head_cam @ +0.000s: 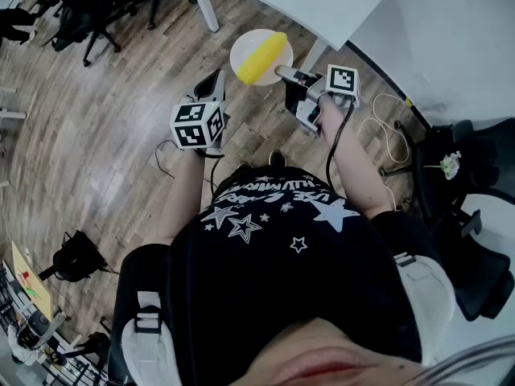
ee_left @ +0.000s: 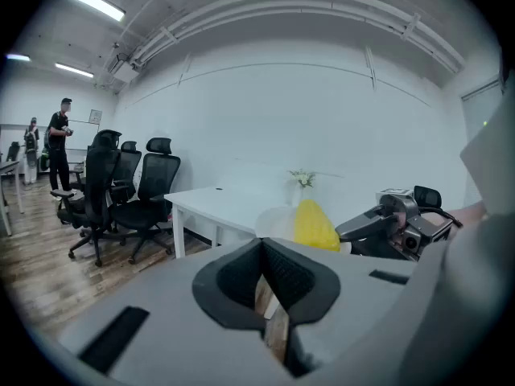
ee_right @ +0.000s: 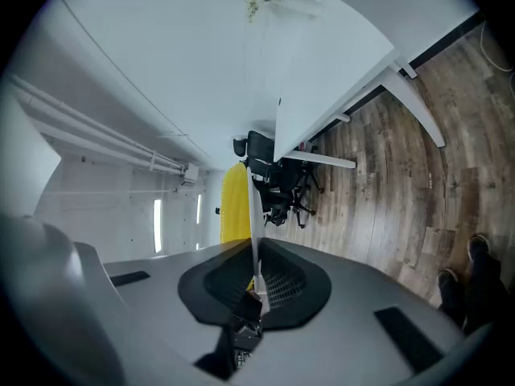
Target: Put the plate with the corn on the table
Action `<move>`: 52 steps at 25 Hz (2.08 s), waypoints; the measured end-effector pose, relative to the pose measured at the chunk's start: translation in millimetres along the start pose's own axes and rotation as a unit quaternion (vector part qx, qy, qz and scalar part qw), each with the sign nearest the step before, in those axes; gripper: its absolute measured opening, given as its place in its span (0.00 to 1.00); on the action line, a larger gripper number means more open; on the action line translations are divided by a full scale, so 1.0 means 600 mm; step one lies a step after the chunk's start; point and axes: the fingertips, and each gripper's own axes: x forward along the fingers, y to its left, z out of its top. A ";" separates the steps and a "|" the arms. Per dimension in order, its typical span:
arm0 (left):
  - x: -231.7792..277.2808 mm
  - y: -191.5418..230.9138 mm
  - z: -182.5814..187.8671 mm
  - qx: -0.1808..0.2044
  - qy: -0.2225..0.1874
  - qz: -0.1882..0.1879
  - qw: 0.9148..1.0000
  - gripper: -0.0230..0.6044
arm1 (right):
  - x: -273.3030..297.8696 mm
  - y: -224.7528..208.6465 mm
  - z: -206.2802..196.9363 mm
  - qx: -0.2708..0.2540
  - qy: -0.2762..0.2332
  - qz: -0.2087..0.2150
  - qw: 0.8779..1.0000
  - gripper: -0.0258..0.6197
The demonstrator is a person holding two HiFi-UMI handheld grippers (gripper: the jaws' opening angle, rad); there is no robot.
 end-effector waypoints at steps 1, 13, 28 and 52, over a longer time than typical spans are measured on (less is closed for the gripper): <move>0.002 -0.002 0.002 0.002 -0.001 -0.002 1.000 0.05 | 0.002 0.003 0.001 0.000 0.000 0.003 1.000 0.07; 0.015 -0.028 0.013 0.009 -0.018 0.001 1.000 0.05 | -0.010 -0.001 0.016 -0.008 0.014 0.013 1.000 0.07; 0.065 -0.039 0.007 -0.010 -0.020 0.047 0.999 0.05 | -0.029 -0.028 0.095 -0.016 0.042 0.017 0.999 0.08; 0.335 0.224 0.112 -0.005 0.009 -0.011 1.000 0.05 | 0.229 -0.022 0.319 -0.005 -0.020 0.002 1.000 0.08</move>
